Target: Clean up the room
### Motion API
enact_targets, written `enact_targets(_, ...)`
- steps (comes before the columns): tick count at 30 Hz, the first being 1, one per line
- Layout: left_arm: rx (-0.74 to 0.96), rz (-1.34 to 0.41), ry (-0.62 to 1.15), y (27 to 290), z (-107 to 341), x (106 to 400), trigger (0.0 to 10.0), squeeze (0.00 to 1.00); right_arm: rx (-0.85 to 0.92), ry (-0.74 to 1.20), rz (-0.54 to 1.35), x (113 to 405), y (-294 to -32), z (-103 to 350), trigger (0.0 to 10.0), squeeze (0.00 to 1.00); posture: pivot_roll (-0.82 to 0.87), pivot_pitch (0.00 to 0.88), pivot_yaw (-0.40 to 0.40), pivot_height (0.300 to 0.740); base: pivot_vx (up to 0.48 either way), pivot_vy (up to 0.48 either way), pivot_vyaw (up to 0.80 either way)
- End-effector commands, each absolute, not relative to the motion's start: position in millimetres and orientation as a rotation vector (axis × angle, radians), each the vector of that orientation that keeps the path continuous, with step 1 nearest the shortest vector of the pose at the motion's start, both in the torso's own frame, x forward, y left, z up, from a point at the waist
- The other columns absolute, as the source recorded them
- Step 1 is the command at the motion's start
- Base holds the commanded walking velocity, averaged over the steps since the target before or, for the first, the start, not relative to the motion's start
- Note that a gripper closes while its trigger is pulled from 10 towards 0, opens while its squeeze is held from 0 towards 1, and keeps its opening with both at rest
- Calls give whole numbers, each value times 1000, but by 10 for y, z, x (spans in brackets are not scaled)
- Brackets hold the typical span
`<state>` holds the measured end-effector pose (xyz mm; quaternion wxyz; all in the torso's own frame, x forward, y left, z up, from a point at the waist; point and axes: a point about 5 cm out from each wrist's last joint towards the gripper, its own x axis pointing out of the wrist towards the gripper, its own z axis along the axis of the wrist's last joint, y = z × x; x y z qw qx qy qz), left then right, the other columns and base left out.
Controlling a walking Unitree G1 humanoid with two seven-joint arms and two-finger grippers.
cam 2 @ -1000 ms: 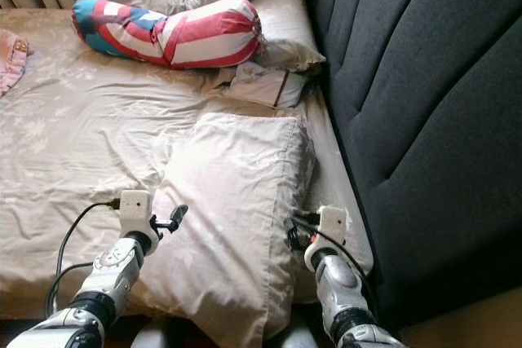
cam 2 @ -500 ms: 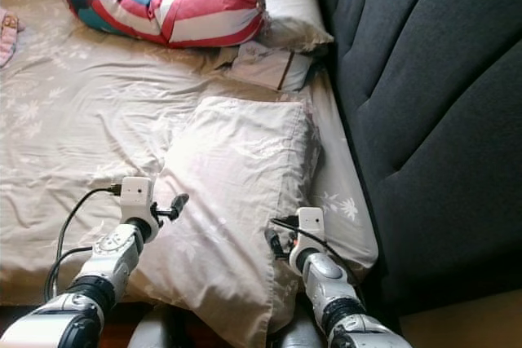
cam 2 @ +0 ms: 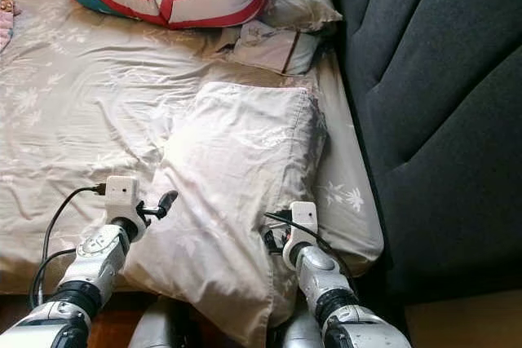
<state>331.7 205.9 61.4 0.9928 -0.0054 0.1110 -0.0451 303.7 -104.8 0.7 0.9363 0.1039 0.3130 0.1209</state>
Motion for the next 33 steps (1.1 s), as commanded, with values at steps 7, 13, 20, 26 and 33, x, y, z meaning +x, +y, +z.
enact_targets(7, -12, -89, 231, 2083, 609, 3292, 10000, 0, 204, 748, 292, 2823, -945, -189, 0, 0, -81, 254, -47, 653, 0, 0, 0)
enact_targets(13, -13, -86, 231, 2097, 607, 3278, 10000, 0, 200, 760, 296, 2796, -938, -212, 0, 0, -78, 253, -48, 653, 0, 0, 0)
enact_targets(20, -13, -79, 235, 2125, 609, 3271, 10000, 0, 198, 764, 306, 2786, -907, -216, 0, 0, -76, 258, -44, 653, 0, 0, 0)
enact_targets(26, -16, -80, 233, 2109, 622, 3279, 10000, 0, 201, 766, 309, 2779, -904, -221, 0, 0, -77, 263, -42, 653, 0, 0, 0)
enact_targets(33, -16, -80, 235, 2101, 624, 3281, 10000, 0, 207, 763, 308, 2792, -905, -209, 0, 0, -77, 264, -43, 653, 0, 0, 0)
